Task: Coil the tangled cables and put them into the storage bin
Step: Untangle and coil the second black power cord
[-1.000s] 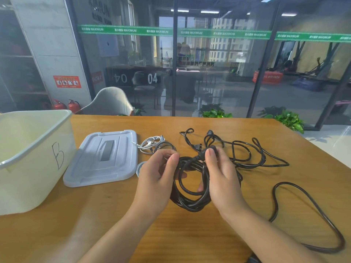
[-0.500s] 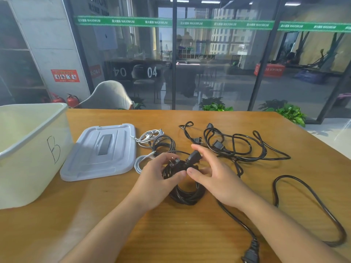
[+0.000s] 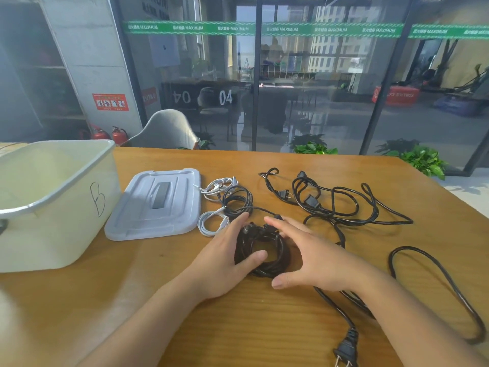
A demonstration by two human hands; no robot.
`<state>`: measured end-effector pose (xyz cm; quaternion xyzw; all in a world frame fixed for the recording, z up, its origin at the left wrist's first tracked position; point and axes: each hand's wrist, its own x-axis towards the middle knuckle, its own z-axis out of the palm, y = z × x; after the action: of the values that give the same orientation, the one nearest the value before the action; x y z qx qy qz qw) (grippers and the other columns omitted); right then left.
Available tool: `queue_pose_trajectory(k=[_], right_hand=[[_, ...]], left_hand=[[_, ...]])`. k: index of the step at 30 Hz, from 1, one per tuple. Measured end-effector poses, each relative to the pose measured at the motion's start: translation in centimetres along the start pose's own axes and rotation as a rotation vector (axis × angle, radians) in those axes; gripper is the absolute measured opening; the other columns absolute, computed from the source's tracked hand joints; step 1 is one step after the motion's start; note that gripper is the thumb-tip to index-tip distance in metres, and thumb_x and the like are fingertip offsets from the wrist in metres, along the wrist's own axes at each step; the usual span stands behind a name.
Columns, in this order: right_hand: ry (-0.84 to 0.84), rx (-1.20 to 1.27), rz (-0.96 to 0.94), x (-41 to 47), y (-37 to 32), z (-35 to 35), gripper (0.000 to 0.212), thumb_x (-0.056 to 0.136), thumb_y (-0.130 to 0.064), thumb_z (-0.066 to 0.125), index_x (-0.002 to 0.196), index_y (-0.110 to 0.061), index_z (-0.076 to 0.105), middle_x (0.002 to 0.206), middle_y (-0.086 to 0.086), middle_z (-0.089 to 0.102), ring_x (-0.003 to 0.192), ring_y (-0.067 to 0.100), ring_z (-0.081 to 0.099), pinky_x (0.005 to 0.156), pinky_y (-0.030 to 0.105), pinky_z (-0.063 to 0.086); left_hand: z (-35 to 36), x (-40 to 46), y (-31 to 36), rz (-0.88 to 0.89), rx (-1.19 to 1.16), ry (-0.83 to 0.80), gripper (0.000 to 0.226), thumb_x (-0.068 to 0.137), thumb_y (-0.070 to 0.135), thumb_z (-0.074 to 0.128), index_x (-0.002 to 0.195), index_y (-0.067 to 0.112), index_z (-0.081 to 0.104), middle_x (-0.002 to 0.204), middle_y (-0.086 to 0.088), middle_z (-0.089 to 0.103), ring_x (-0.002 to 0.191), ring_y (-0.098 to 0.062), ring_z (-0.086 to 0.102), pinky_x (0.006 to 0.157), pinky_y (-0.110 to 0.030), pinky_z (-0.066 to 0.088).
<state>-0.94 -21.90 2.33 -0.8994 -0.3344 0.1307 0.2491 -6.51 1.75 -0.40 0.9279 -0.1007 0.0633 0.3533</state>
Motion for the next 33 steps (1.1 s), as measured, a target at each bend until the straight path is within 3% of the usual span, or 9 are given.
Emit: queue_pose_trajectory(k=[3,6,8,13,17,21,23,26,33], right_hand=[[0.023,-0.025,-0.016,0.0,0.2,-0.1,0.112,0.068,-0.069,0.083,0.148,-0.075,0.005,0.171,-0.021,0.007,0.157,0.008,0.02,0.123,0.036,0.028],[0.039,-0.08,-0.015,0.1,-0.1,0.2,0.11,0.069,-0.074,0.078,0.149,-0.074,0.003,0.173,-0.016,0.01,0.158,0.014,0.021,0.125,0.042,0.03],[0.052,-0.126,-0.02,0.1,-0.6,0.8,0.107,0.071,-0.078,0.074,0.148,-0.074,-0.001,0.173,-0.015,0.009,0.158,0.017,0.02,0.123,0.04,0.027],[0.036,-0.181,-0.06,0.7,-2.6,2.9,0.1,0.081,-0.079,0.064,0.147,-0.073,-0.011,0.173,-0.018,-0.003,0.159,0.021,0.019,0.123,0.042,0.026],[0.017,-0.187,-0.066,1.3,-3.6,4.1,0.096,0.086,-0.081,0.056,0.147,-0.072,-0.017,0.17,-0.02,-0.019,0.159,0.021,0.016,0.122,0.043,0.027],[0.047,-0.282,-0.038,2.3,-4.2,5.6,0.086,0.09,-0.086,0.032,0.144,-0.066,-0.031,0.169,-0.008,-0.029,0.16,0.027,0.001,0.123,0.04,-0.002],[0.063,-0.318,-0.027,2.8,-4.1,5.9,0.082,0.091,-0.086,0.022,0.145,-0.062,-0.036,0.17,-0.001,-0.027,0.16,0.024,-0.008,0.125,0.042,-0.011],[0.086,-0.346,-0.011,3.7,-3.8,6.0,0.081,0.091,-0.084,0.014,0.146,-0.056,-0.038,0.174,0.007,-0.016,0.161,0.02,-0.013,0.13,0.051,-0.004],[0.116,-0.331,0.05,5.7,-3.7,5.9,0.082,0.093,-0.083,0.02,0.148,-0.056,-0.035,0.175,0.008,-0.006,0.161,0.02,-0.01,0.13,0.051,-0.002]], left_hand=[[-0.1,-1.2,-0.5,-0.005,0.057,-0.003,0.113,0.071,0.098,0.041,0.163,0.042,0.005,0.165,0.02,0.028,0.15,0.004,0.024,0.117,-0.019,0.023],[-0.5,-2.6,-1.3,0.024,0.192,0.003,0.111,0.073,0.098,0.04,0.162,0.042,0.005,0.167,0.02,0.024,0.152,0.002,0.022,0.121,-0.02,0.021],[-0.8,-3.5,-1.7,0.038,0.244,0.024,0.105,0.077,0.095,0.041,0.162,0.043,0.008,0.167,0.021,0.025,0.152,-0.001,0.024,0.122,-0.023,0.023],[-1.5,-5.4,-2.6,0.017,0.317,0.102,0.097,0.083,0.088,0.044,0.162,0.04,0.015,0.164,0.021,0.029,0.149,-0.002,0.028,0.116,-0.019,0.022],[-2.4,-6.6,-3.0,-0.052,0.375,0.108,0.103,0.081,0.095,0.034,0.164,0.038,0.011,0.168,0.02,0.019,0.155,-0.004,0.016,0.125,-0.03,0.021],[-2.9,-6.4,-2.8,-0.099,0.482,0.073,0.099,0.088,0.089,0.019,0.165,0.033,-0.006,0.173,0.014,-0.006,0.157,-0.003,-0.014,0.13,-0.036,0.004],[-3.0,-5.9,-2.9,-0.096,0.55,0.057,0.094,0.093,0.084,0.017,0.165,0.031,-0.011,0.173,0.012,-0.013,0.155,-0.004,-0.022,0.13,-0.037,-0.002],[-3.2,-5.0,-3.3,-0.12,0.618,0.04,0.095,0.092,0.086,0.012,0.165,0.029,-0.011,0.172,0.008,-0.018,0.155,-0.009,-0.026,0.129,-0.04,-0.005],[-4.3,-2.2,-6.0,-0.19,0.646,0.067,0.112,0.075,0.1,-0.004,0.165,0.033,-0.007,0.173,-0.001,-0.015,0.156,-0.016,-0.026,0.128,-0.047,-0.011]])
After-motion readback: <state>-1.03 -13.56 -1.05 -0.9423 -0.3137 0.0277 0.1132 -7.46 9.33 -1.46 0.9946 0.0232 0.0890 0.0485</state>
